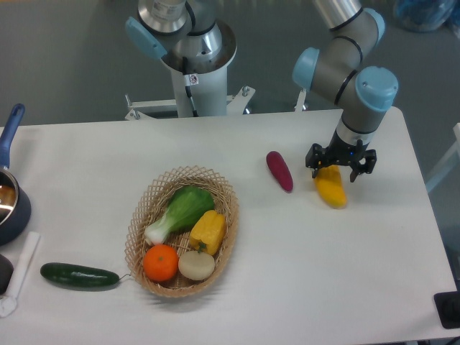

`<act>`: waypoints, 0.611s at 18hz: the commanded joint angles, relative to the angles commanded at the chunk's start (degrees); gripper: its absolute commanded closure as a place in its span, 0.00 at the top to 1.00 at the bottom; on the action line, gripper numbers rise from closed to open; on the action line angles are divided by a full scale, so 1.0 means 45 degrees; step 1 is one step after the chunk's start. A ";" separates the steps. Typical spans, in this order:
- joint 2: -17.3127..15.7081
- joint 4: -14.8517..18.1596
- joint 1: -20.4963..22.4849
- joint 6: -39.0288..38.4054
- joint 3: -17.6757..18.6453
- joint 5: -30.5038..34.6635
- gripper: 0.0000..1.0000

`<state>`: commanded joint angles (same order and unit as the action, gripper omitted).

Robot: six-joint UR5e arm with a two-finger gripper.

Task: Pick up the mango from the table
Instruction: 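Lower the gripper around the mango and close on it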

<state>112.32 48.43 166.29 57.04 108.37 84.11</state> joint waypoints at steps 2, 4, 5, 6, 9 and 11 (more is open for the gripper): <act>0.0000 0.0000 0.0000 0.0000 0.0000 0.0000 0.92; 0.0000 0.0000 0.0000 0.0000 0.0000 0.0000 0.85; 0.0000 0.0000 0.0000 0.0000 0.0000 0.0000 0.82; 0.0000 0.0000 0.0000 0.0000 0.0000 0.0000 0.79; -0.0039 0.0000 0.0000 0.0000 0.0000 0.0000 0.65; -0.0078 0.0019 0.0000 0.0000 -0.0020 0.0000 0.55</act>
<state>111.97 48.51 166.29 57.04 108.28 84.11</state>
